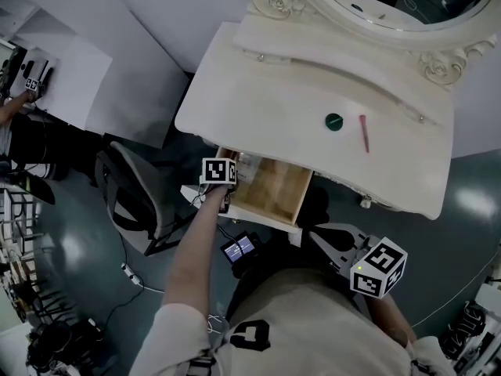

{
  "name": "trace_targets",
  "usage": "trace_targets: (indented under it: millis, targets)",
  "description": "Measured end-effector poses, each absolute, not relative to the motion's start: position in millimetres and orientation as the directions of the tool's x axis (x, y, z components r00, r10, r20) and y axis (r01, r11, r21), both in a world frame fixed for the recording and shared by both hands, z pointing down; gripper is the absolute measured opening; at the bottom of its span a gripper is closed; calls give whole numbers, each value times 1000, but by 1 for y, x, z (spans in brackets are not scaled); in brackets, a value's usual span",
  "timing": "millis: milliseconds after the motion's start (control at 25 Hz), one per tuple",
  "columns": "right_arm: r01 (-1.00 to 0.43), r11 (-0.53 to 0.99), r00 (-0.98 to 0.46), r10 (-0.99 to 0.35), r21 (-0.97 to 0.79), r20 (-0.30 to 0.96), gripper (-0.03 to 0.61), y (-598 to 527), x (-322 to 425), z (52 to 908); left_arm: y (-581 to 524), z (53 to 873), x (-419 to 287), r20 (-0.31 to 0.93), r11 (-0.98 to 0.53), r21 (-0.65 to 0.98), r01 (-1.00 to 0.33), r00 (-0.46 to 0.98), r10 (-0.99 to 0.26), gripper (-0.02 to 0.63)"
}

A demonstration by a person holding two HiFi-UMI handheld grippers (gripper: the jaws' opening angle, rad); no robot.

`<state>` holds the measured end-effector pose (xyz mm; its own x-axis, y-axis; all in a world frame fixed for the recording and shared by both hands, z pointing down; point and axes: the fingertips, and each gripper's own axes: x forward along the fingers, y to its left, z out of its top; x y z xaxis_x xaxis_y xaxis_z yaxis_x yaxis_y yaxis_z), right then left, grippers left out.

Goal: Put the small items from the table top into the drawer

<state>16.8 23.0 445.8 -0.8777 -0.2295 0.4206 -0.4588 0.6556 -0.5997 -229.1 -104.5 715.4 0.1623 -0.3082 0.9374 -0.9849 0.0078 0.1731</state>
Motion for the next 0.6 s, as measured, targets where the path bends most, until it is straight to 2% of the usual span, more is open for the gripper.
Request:
trace_targets:
  millis: [600]
  targets:
    - [-492, 630, -862, -255, -601, 439, 29, 26, 26, 449, -110, 727, -222, 951, -50, 132, -990, 140, -275, 87]
